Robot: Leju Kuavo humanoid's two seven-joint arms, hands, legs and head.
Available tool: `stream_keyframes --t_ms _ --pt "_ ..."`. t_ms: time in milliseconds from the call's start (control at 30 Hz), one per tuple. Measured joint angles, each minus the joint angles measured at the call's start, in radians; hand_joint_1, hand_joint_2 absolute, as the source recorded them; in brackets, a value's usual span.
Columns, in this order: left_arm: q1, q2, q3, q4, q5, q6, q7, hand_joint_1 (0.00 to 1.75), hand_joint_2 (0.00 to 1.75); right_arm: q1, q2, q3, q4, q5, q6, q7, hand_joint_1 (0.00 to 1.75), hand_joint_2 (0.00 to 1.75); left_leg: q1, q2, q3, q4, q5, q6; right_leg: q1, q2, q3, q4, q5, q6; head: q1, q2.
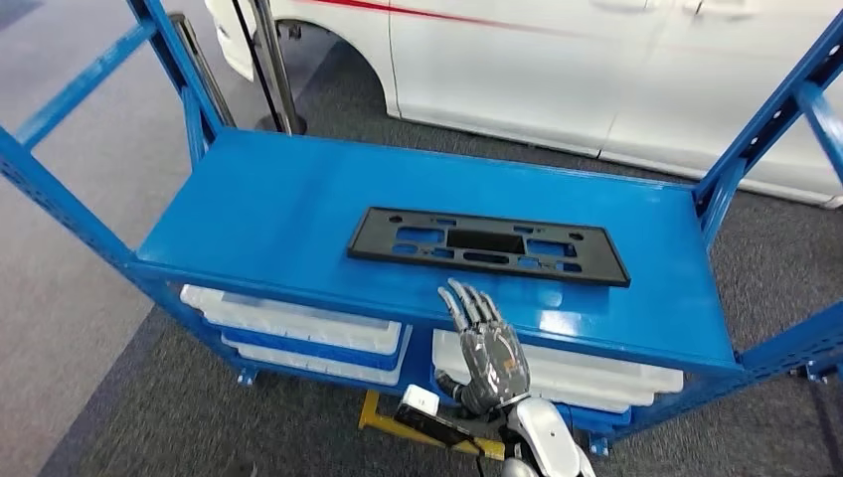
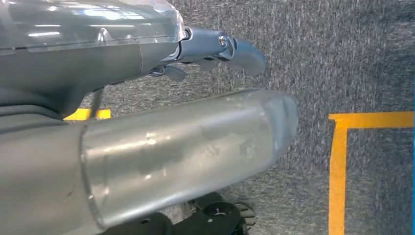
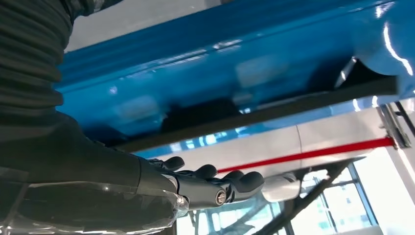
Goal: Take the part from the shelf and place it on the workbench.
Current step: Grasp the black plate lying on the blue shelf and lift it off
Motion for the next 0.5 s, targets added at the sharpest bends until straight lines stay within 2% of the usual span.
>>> stream_keyframes --t_ms 100,133,167,233,267,300,333,400,433,467,500 --pt "-0.001 0.001 -0.003 0.0 0.0 0.001 0.001 0.0 0.0 0.0 0.002 -0.008 0.005 0.003 -0.001 -0.003 0.0 1.75 0.001 0.004 0.004 0.0 -0.009 -0.016 -0.001 0.003 0.012 -0.018 -0.011 -0.014 -0.001 0.0" --pt "-0.002 0.001 -0.005 0.001 0.0 0.002 0.001 0.0 0.0 -0.001 0.004 -0.01 0.007 0.005 -0.001 -0.006 0.0 1.75 0.002 0.004 -0.002 0.019 -0.019 -0.021 -0.003 0.002 0.02 -0.024 -0.014 -0.02 -0.001 0.0" --pt "-0.002 0.002 -0.007 0.001 0.0 0.002 0.001 0.0 0.0 -0.003 0.006 -0.012 0.01 0.008 -0.001 -0.01 0.0 1.75 0.003 0.005 -0.02 0.058 -0.036 -0.026 -0.006 0.001 0.03 -0.029 -0.017 -0.026 -0.001 0.0" --pt "-0.001 0.002 -0.011 0.003 0.0 0.003 0.002 0.0 0.0 -0.004 0.01 -0.013 0.017 0.014 -0.001 -0.016 0.0 1.75 0.004 0.005 -0.094 0.185 -0.077 -0.031 -0.005 -0.001 0.043 -0.032 -0.026 -0.034 -0.002 0.0" --pt "0.001 0.003 -0.012 0.004 0.0 0.003 0.002 0.0 0.0 -0.004 0.012 -0.013 0.022 0.015 -0.001 -0.018 0.0 1.75 0.004 0.005 -0.133 0.241 -0.087 -0.033 -0.004 -0.001 0.049 -0.032 -0.031 -0.036 -0.002 0.0" --pt "0.003 0.003 -0.013 0.004 0.0 0.004 0.003 0.0 0.0 -0.004 0.012 -0.013 0.027 0.016 0.0 -0.019 0.0 1.75 0.004 0.005 -0.159 0.269 -0.08 -0.033 -0.004 0.0 0.056 -0.032 -0.037 -0.036 -0.002 0.0" --pt "0.005 0.004 -0.014 0.004 0.0 0.004 0.004 0.0 0.0 -0.003 0.012 -0.014 0.031 0.016 0.0 -0.02 0.0 1.75 0.004 0.005 -0.169 0.262 -0.054 -0.031 -0.003 0.001 0.064 -0.032 -0.043 -0.036 -0.002 0.0" --pt "0.006 0.005 -0.016 0.004 0.0 0.005 0.005 0.0 0.0 -0.003 0.014 -0.014 0.039 0.016 -0.001 -0.022 0.0 1.75 0.003 0.005 -0.139 0.153 0.034 -0.023 -0.002 0.003 0.083 -0.032 -0.055 -0.033 -0.002 0.0" --pt "0.006 0.006 -0.016 0.004 -0.001 0.005 0.005 0.0 0.0 -0.004 0.016 -0.015 0.042 0.016 -0.001 -0.024 0.0 1.75 0.0 0.005 -0.118 0.095 0.067 -0.017 0.0 0.003 0.089 -0.031 -0.061 -0.029 -0.002 0.0" --pt "0.005 0.007 -0.017 0.004 -0.001 0.005 0.006 0.0 0.0 -0.004 0.018 -0.015 0.044 0.016 -0.001 -0.026 0.0 1.75 -0.003 0.006 -0.1 0.049 0.082 -0.011 0.001 0.003 0.092 -0.031 -0.065 -0.025 -0.002 0.0" --pt "0.004 0.008 -0.017 0.004 -0.002 0.006 0.007 0.0 0.0 -0.005 0.019 -0.016 0.047 0.016 -0.001 -0.027 0.0 1.75 -0.006 0.006 -0.091 0.024 0.084 -0.005 0.002 0.003 0.091 -0.031 -0.068 -0.02 -0.002 0.0"
